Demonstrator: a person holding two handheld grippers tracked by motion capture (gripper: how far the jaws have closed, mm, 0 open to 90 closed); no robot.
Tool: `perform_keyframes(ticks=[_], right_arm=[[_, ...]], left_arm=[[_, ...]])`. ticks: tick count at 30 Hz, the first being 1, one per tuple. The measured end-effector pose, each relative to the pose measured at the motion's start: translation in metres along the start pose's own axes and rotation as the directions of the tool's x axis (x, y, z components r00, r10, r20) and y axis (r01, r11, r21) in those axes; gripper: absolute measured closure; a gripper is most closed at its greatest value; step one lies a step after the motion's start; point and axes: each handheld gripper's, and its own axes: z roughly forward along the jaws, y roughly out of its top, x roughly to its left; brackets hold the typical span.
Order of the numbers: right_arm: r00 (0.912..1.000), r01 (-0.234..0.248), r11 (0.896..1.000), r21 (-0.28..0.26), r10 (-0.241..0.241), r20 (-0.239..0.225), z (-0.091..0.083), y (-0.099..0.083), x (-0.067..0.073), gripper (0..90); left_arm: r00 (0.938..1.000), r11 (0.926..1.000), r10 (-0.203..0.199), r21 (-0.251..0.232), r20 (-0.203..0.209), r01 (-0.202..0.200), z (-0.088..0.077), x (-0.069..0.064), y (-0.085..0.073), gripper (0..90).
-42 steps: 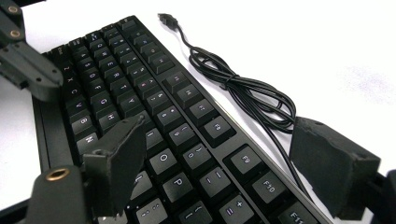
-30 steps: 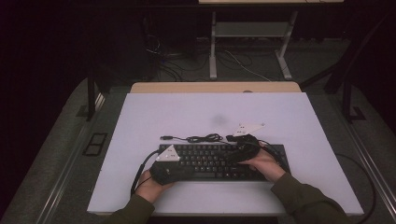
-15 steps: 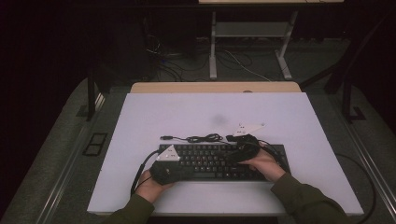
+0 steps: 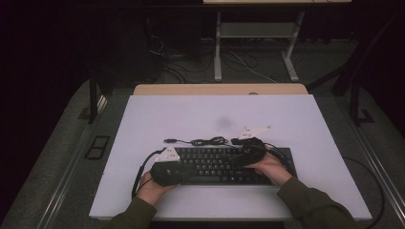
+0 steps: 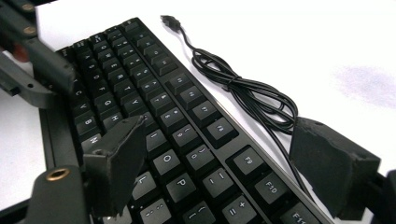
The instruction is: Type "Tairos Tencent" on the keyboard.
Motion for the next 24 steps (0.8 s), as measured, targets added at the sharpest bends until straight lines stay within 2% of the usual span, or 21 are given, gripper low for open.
perform_keyframes(ticks=[8,11,17,24], right_arm=[[0.9993,-0.008,1.0,-0.003,0.008,-0.036,-0.005,0.0,0.0,18.7],[0.9991,-0.015,1.0,-0.002,0.015,-0.04,-0.007,-0.001,0.0,19.8],[0.9988,-0.024,1.0,-0.001,0.024,-0.044,-0.011,-0.004,0.0,26.1],[0.9985,-0.018,1.0,-0.008,0.018,-0.052,-0.019,-0.009,0.0,41.8]], left_arm=[[0.9978,0.9993,-0.029,-0.025,-0.06,0.028,0.0,0.003,0.001,31.7],[0.9963,0.9991,-0.035,-0.026,-0.079,0.033,0.001,0.005,0.002,22.9],[0.9955,0.9992,-0.027,-0.033,-0.09,0.024,0.004,0.008,0.004,19.4],[0.9959,0.9992,-0.014,-0.039,-0.089,0.011,0.008,0.011,0.009,17.7]])
